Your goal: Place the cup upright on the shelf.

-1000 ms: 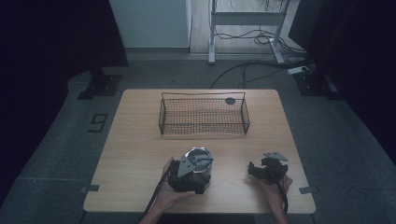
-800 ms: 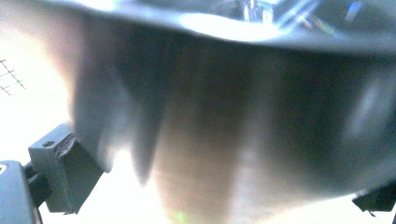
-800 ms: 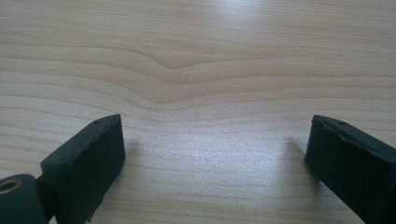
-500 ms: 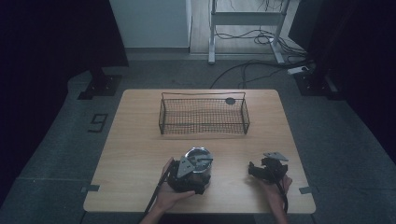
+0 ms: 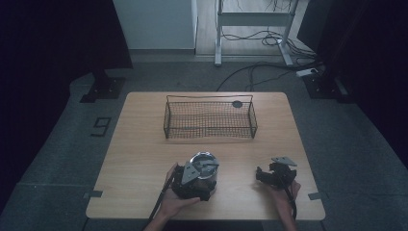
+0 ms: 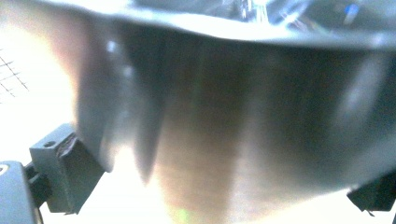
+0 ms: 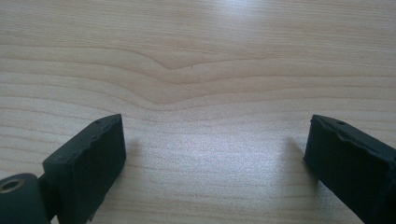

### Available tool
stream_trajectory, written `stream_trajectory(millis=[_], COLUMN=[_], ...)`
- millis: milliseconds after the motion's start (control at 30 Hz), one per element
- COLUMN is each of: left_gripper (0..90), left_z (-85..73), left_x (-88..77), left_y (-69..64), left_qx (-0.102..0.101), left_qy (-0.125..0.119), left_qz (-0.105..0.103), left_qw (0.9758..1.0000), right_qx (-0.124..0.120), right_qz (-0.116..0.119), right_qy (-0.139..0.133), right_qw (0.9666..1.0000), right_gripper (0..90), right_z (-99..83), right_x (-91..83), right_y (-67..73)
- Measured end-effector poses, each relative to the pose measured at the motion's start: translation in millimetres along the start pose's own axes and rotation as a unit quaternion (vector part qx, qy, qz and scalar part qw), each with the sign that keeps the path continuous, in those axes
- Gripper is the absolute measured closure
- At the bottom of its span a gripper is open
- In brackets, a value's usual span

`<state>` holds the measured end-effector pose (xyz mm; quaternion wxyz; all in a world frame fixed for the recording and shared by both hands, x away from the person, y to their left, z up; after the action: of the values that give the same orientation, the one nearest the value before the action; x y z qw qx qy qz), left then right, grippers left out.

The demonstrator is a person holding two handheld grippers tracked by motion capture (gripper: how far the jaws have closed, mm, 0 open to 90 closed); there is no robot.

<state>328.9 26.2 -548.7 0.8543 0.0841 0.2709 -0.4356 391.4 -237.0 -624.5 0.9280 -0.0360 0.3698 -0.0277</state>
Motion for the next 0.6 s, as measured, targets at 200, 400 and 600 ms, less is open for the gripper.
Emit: stream_trajectory(millis=[200, 400, 600], left_gripper=[4.0, 4.0, 4.0], left_z=[0.7, 1.7, -0.6], left_x=[-1.6, -4.2, -2.8], left_y=[0.1, 1.2, 2.4], left_qx=[-0.001, -0.004, -0.008], left_qy=[-0.003, -0.007, -0.002], left_qz=[0.0, 0.001, 0.004], left_qw=[1.0, 1.0, 1.0], right_qx=[0.0, 0.0, 0.0], right_qz=[0.0, 0.0, 0.0], right_qy=[0.0, 0.0, 0.0], right_qw=[1.0, 1.0, 1.0], right_gripper=[5.0, 5.0, 5.0], right_z=[0.0, 0.0, 0.3], right_x=[0.0, 0.0, 0.3], right_y=[0.0, 0.0, 0.0])
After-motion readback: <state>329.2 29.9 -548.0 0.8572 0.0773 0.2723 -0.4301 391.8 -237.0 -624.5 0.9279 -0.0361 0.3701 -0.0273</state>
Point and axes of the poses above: each handheld gripper's, and its own axes: x roughly forward along the jaws, z roughly out of its top, y roughly to its left, the point moved 10 cm from there along x, roughly forward along the jaws, and after that the axes turned 8 degrees about -z, right-handed, at the moved point
